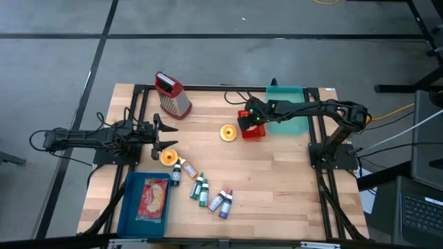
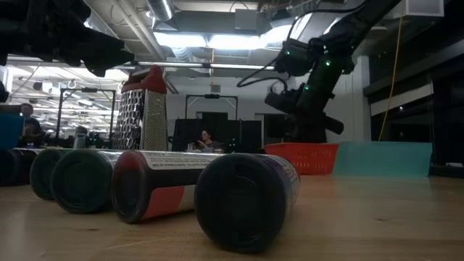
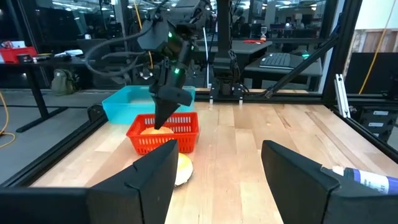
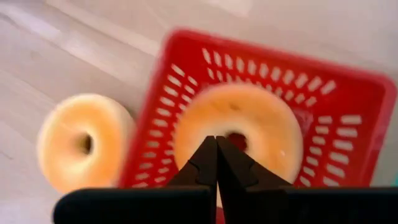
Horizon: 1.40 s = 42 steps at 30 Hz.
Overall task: Pick & Place Food Item
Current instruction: Put the orange and black donut into the red bin
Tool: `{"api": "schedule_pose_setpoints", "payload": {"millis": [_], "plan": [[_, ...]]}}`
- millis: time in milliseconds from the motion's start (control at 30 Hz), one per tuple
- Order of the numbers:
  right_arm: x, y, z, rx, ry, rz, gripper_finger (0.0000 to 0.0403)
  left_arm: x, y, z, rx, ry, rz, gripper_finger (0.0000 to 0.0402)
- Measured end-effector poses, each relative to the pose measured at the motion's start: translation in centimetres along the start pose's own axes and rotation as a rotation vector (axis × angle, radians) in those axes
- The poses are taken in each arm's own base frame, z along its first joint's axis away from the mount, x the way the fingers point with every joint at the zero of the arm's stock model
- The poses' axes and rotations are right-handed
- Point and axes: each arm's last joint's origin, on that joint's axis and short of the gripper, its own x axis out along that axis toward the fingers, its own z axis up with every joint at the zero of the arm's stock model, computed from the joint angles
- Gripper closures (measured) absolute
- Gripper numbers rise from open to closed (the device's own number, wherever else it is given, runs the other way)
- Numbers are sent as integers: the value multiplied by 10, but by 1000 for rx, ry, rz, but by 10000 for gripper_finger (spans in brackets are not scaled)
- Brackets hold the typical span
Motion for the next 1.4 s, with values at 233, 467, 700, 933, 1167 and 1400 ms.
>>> {"api": "schedule_pose_setpoints", "payload": {"millis": [233, 467, 700, 933, 1167, 1400], "plan": [[-20, 33, 13, -127, -87, 85, 396, 0, 0, -1, 1, 14, 0, 174], [-46, 82, 6, -323, -180, 256, 352, 0, 0, -2, 1, 20, 0, 174], [-32, 102, -22, -426, -123, 283, 285, 0, 0, -2, 0, 20, 0, 174], [7, 109, -35, -456, -69, 301, 216, 0, 0, -2, -6, 18, 0, 174], [16, 110, -35, -457, -56, 267, 204, 0, 0, -2, -7, 18, 1, 174], [12, 110, -28, -453, -39, 225, 227, 0, 0, -2, 1, 17, 3, 174]]}}
